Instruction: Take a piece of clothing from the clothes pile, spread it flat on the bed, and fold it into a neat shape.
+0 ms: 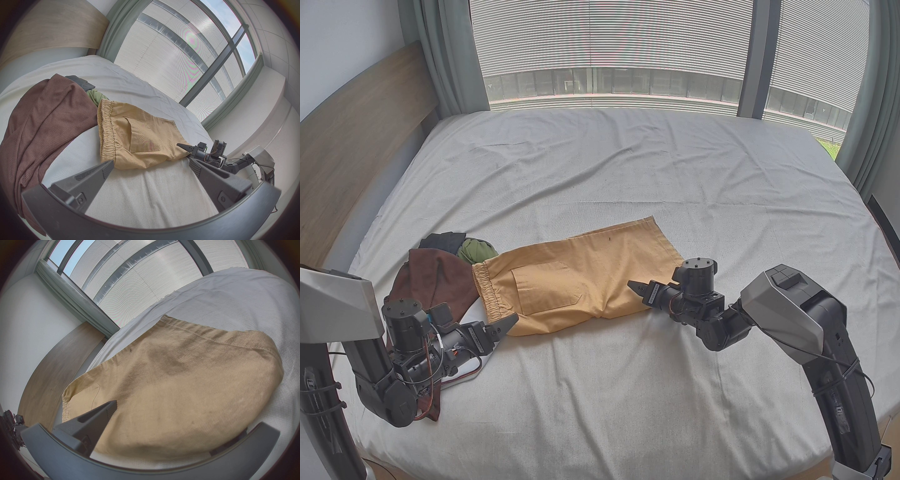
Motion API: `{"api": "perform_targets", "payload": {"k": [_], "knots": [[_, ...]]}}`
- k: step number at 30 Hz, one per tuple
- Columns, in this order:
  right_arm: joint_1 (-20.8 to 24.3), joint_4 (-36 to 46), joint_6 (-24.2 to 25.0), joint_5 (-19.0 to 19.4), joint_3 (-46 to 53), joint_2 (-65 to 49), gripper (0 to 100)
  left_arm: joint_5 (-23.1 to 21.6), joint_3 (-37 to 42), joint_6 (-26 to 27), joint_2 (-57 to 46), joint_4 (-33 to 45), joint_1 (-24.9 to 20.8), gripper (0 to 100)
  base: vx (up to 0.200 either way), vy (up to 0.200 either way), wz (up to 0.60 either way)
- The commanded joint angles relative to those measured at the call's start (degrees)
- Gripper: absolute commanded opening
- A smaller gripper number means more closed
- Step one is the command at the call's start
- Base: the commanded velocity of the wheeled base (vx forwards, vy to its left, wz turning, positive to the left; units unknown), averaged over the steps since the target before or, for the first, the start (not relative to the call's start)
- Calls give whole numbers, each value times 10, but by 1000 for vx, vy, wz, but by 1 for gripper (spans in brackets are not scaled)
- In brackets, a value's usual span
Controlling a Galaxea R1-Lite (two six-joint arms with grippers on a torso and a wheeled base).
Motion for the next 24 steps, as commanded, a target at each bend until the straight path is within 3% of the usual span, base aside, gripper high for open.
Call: {"api": "perform_targets", "payload": {"k": [1, 7, 11, 24], "knots": [[2, -11, -2, 1, 28, -17, 0, 0, 0, 0, 3, 0, 1, 100, 0, 0, 0], [17, -53, -11, 1, 110, -60, 0, -1, 0, -3, 6, 1, 0, 100, 0, 0, 0], [14, -64, -32, 1, 124, -67, 0, -1, -1, -3, 10, 0, 0, 100, 0, 0, 0], [1, -64, -33, 0, 136, -70, 0, -1, -1, -3, 11, 1, 0, 100, 0, 0, 0]]}}
